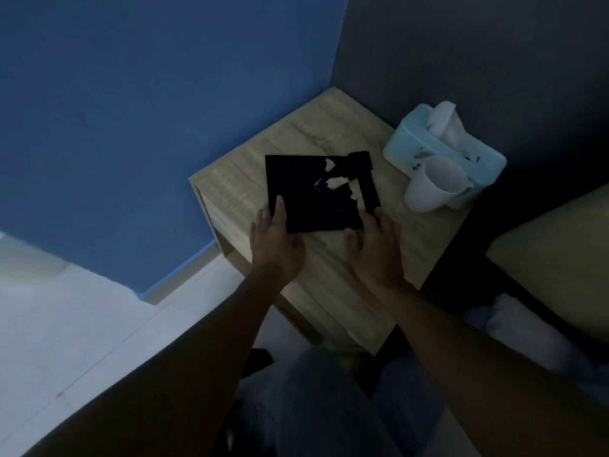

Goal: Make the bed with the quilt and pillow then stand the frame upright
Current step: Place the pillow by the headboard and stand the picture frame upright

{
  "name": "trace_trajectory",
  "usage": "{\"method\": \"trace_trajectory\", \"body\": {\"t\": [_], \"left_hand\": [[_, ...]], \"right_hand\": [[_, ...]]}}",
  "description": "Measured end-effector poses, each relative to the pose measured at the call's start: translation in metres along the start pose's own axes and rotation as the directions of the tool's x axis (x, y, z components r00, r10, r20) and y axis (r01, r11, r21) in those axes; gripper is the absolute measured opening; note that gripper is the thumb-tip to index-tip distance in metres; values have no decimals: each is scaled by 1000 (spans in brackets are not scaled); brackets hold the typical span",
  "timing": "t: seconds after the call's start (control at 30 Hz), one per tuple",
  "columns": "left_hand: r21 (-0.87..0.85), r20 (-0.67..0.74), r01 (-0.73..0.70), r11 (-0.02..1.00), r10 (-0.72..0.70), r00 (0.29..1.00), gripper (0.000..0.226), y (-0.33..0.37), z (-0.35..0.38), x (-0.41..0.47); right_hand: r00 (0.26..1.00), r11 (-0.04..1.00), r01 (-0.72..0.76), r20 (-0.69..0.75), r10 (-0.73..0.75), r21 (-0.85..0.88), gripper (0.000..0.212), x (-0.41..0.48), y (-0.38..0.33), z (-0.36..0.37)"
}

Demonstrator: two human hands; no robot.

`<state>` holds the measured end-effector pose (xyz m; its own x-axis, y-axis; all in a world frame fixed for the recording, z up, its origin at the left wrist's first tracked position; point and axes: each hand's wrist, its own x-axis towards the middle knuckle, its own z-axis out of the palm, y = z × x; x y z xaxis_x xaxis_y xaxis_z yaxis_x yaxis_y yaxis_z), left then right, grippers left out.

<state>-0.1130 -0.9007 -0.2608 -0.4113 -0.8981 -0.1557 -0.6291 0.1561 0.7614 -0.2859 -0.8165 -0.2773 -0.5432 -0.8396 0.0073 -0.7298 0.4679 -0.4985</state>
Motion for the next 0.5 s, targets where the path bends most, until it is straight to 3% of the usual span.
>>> {"method": "trace_trajectory", "body": {"t": [0.1,0.17,0.37,0.43,0.5], "left_hand": [[-342,-153,-76,937,25,988,72,7,0,-22],[-465,-238,-73,882,-46,970,66,19,-5,-39],[-618,-380,8,786,-308,872,49,60,-29,-46],[-652,-422,-22,758,-339,841,35,67,-32,-39],[-671,-420,-36,741,-340,841,35,72,-32,-35]], "right_hand": [[1000,998,14,-4,-13,66,51,-13,7,-4],[1000,991,-9,-13,11,136,50,-27,7,-8],[997,946,-17,-66,41,323,45,-71,-12,-7],[996,931,-31,-62,57,365,47,-79,-18,-4],[999,921,-33,-26,47,388,48,-85,-21,-1]]}}
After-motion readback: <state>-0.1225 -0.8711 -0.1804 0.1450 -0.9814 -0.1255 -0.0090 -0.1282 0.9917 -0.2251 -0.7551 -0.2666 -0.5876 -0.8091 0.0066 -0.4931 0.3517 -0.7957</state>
